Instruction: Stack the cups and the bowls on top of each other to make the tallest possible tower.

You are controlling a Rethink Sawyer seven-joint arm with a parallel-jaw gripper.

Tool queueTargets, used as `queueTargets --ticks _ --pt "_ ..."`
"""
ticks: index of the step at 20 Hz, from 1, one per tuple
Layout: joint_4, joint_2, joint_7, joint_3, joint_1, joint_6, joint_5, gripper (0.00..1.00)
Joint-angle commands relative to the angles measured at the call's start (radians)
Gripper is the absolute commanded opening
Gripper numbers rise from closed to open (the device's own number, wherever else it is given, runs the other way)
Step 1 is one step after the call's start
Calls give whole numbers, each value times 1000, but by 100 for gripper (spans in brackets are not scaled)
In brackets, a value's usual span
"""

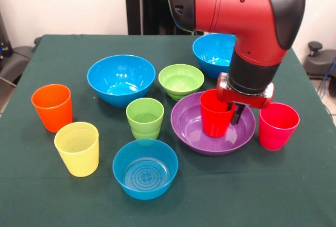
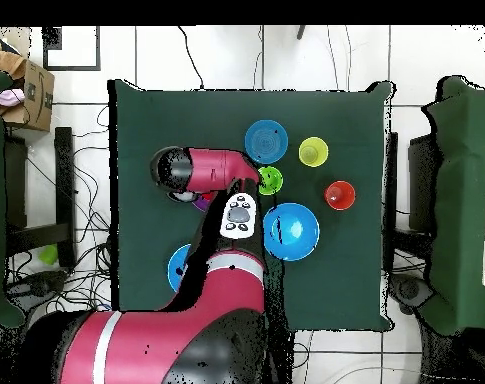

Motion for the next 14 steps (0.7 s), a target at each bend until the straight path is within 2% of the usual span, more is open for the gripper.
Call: queueTargets --ticks 1,5,14 --pt "81 -10 -15 48 -32 -58 -93 0" --pt "89 -13 -11 50 -32 -65 -94 0" --pt "177 -82 -1 50 -30 -82 -90 0"
